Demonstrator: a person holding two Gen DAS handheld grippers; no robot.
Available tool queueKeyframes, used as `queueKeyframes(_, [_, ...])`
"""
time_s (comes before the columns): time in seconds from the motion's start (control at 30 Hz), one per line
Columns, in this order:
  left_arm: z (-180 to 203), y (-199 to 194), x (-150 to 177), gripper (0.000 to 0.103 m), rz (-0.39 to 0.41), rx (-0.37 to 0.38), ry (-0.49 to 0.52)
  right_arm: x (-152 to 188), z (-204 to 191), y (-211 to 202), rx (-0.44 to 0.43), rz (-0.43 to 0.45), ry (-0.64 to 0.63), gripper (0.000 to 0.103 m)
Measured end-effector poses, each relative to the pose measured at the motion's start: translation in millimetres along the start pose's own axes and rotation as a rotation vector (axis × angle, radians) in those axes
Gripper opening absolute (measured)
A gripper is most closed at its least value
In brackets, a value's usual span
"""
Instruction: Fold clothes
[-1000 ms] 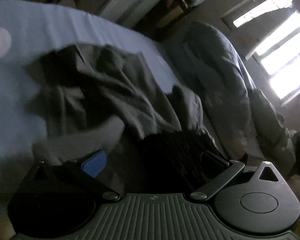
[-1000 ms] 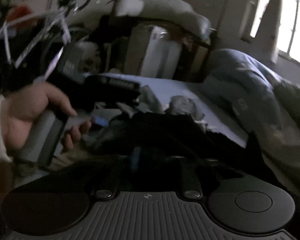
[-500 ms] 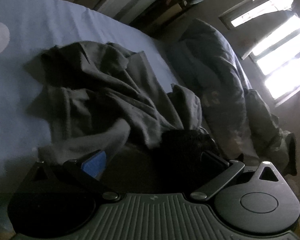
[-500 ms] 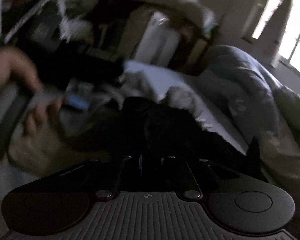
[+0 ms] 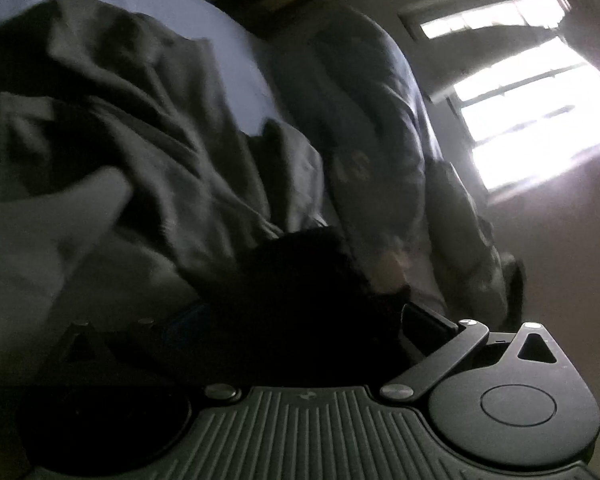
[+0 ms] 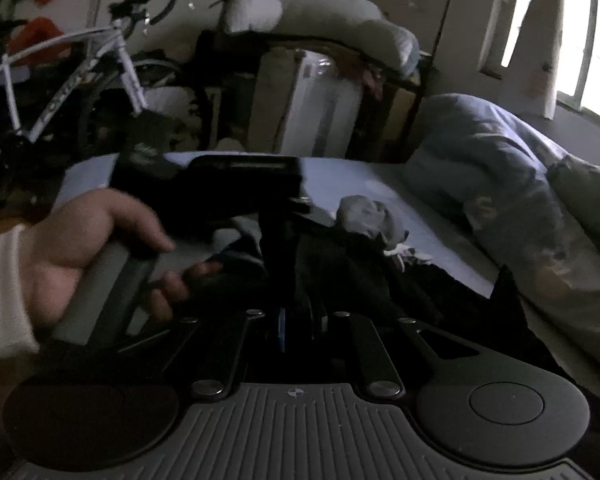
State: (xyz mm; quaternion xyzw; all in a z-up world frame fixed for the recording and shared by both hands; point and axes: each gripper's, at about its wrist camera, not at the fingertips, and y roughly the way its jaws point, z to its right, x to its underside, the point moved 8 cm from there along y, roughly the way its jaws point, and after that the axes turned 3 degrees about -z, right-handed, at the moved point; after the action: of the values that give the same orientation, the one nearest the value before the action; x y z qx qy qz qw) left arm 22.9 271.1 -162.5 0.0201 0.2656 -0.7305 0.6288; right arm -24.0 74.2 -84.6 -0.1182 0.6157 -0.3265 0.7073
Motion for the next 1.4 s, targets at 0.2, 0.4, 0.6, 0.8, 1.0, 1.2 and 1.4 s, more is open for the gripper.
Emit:
queueKeyframes(0.2, [6.3, 17.3, 11.4, 0.062, -0.046, 0.048, -0.019, 9.1, -4.4, -3.1, -0.016, -0.007, 0.013, 0.012])
queueKeyframes(0.4, [8.9, 17.8, 14.9, 0.017, -0.025, 0.061, -0.013, 27.2, 13.2, -23.7, 0.076, 0.031, 0.134, 0.051])
queueKeyframes(0.6, [20.3, 13.2, 14.3, 0.015, -0.004, 0.099, -0.003, 78.4, 59.4, -96.7, 0.341, 0.073, 0.3, 0.089])
queueKeyframes(0.8, [22.4, 5.0, 10.6, 0.014, 0.024, 0.148, -0.046, 177.2, 149.9, -170.7, 0.585, -0.022, 0.64, 0.096])
queueKeyframes(1.0, [23.8, 4.1, 4.6, 0.013, 0.067, 0.198, -0.11, 223.0, 196.2, -182.1, 0.736, -0.147, 0.424, 0.096])
queueKeyframes(1.2, [26.6, -0.6, -1.8, 0.013, 0.12, 0.203, -0.143, 191.6, 239.1, -139.5, 0.421, -0.246, 0.108, 0.096])
queueKeyframes(1.4, [28.9, -0.5, -7.0, 0.013, 0.152, 0.202, -0.16, 168.8, 270.6, -92.0, 0.238, -0.359, -0.088, 0.096])
